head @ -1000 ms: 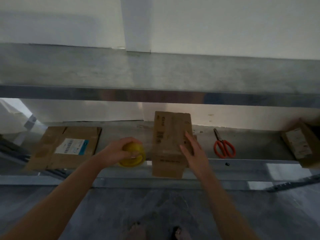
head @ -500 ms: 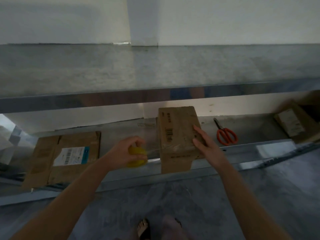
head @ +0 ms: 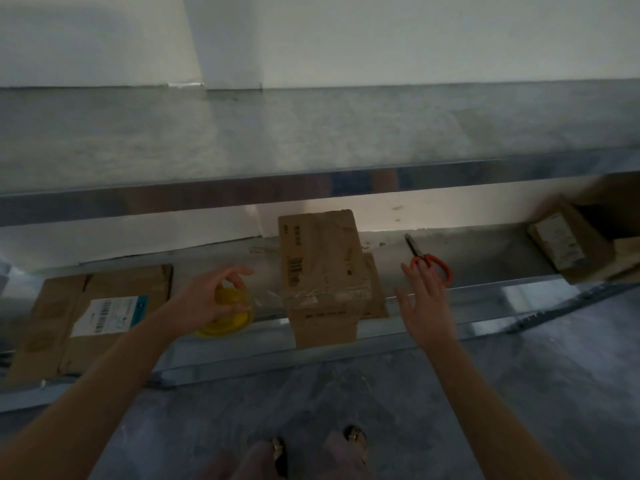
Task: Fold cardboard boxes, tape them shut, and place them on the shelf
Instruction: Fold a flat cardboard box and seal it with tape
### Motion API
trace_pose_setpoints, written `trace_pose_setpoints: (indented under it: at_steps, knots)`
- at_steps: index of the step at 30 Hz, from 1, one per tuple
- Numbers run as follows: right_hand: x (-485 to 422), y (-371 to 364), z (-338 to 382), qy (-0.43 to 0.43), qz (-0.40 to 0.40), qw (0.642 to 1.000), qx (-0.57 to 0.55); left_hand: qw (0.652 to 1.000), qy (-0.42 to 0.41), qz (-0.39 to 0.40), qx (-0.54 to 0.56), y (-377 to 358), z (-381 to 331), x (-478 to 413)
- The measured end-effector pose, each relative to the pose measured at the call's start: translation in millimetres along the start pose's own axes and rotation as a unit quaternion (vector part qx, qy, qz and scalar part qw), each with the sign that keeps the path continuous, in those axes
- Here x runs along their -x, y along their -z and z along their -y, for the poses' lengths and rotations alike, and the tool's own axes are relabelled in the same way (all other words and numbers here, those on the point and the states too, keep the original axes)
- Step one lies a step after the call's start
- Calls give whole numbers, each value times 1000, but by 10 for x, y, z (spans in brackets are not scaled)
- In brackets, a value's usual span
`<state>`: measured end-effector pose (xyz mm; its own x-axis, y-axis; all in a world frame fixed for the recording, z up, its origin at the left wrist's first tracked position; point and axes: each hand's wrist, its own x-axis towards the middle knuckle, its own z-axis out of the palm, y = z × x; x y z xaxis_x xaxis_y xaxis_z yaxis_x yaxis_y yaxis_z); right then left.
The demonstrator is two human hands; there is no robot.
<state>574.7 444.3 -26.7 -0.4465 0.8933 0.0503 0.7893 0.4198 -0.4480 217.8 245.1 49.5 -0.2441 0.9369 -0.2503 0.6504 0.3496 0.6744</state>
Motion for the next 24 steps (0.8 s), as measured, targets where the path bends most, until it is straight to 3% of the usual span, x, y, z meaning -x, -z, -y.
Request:
trace_pose_setpoints:
  at_steps: [4,7,10,18,24]
  knots:
    - [-276,-29,-563,7,11,995,99,999,32,-30,-14,-119,-45,17]
    - [-511,-23,-829,-1,15,994,113,996,69,-60,-13,-237,-191,25]
    - [-734,-60,-1015,-24,75,991,107,993,97,-72,-20,-341,-295,30]
    - [-1003,-147,-951,-158,140,976,48,986,133,-101,-18,-515,-476,177]
    - [-1010,-65,-736,-191,152,961,132,983,137,-116,-34,-461,-527,295]
